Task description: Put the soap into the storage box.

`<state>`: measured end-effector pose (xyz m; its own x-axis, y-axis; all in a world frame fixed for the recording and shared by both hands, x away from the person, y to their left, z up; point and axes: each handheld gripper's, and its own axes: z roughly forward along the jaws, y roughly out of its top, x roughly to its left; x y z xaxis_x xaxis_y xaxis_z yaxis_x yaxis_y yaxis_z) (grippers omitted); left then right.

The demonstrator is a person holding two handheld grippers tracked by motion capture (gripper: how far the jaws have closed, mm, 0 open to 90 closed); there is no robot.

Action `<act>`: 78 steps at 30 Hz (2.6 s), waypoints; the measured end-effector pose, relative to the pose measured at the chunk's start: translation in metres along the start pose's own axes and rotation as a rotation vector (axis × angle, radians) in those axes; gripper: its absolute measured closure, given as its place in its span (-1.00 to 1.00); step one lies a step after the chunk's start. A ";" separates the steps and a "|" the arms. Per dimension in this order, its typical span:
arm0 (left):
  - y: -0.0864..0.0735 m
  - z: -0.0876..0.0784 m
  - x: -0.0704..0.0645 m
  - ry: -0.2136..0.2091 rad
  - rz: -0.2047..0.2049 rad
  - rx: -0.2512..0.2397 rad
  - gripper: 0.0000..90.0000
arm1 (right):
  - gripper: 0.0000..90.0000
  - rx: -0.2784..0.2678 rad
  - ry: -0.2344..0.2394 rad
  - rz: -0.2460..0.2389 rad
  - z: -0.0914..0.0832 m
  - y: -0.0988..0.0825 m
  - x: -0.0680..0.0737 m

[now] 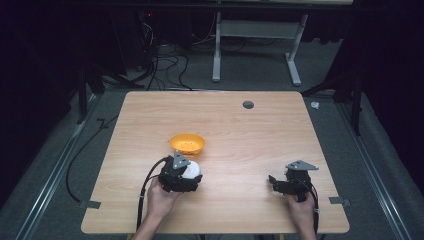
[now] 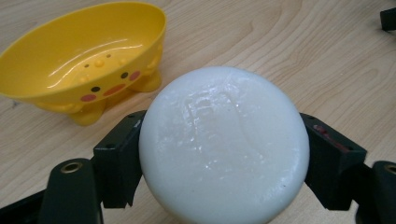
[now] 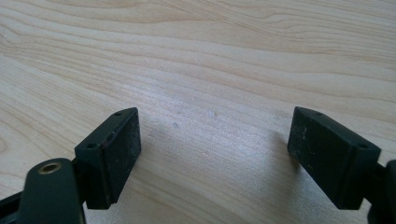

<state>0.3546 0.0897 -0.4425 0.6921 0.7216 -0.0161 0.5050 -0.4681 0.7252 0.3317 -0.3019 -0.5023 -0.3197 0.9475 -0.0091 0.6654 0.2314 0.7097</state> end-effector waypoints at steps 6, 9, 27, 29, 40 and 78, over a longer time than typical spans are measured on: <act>0.006 -0.005 0.007 -0.004 -0.016 -0.006 -0.45 | -0.60 -0.001 0.001 -0.001 0.000 0.000 0.000; 0.010 -0.007 0.010 -0.010 -0.019 -0.010 -0.45 | -0.60 -0.001 0.001 -0.001 0.000 0.000 0.000; 0.036 -0.014 0.029 -0.013 -0.039 -0.023 -0.45 | -0.60 -0.001 0.003 0.002 0.000 0.000 0.000; 0.039 -0.014 0.031 -0.011 -0.046 -0.019 -0.45 | -0.60 -0.001 0.003 0.000 0.000 0.000 0.000; 0.054 -0.008 0.042 -0.005 -0.060 -0.009 -0.45 | -0.60 -0.003 0.004 0.003 0.000 0.000 -0.001; 0.086 0.024 0.066 0.052 -0.095 0.057 -0.45 | -0.60 -0.003 0.006 0.008 0.000 0.000 -0.001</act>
<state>0.4560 0.0845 -0.3980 0.6124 0.7892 -0.0461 0.5966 -0.4231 0.6820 0.3317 -0.3025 -0.5021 -0.3185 0.9479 0.0011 0.6662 0.2230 0.7117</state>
